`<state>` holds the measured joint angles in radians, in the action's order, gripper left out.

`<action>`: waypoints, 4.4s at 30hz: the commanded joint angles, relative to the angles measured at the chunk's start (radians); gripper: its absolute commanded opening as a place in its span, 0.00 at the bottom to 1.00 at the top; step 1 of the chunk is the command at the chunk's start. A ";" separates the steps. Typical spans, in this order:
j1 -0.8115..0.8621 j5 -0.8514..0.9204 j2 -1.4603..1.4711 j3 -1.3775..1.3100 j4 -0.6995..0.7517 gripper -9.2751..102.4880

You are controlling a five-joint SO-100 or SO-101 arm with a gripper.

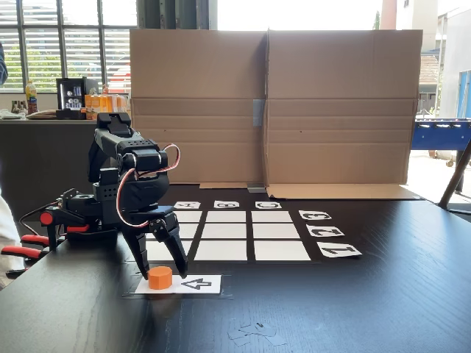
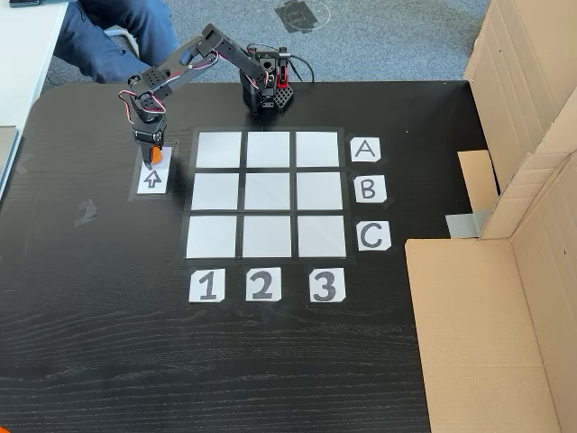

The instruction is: Pick up the round, orange token and place it in the grid on square A1.

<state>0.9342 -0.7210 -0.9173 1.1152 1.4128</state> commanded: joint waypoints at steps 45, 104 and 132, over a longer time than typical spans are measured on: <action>0.032 -0.015 -0.397 0.008 0.144 0.20; -0.052 0.307 -1.339 1.039 0.147 0.20; -0.169 0.356 -1.146 1.190 -0.072 0.20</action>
<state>0.7762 -0.3712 -2.0755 2.3056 1.3652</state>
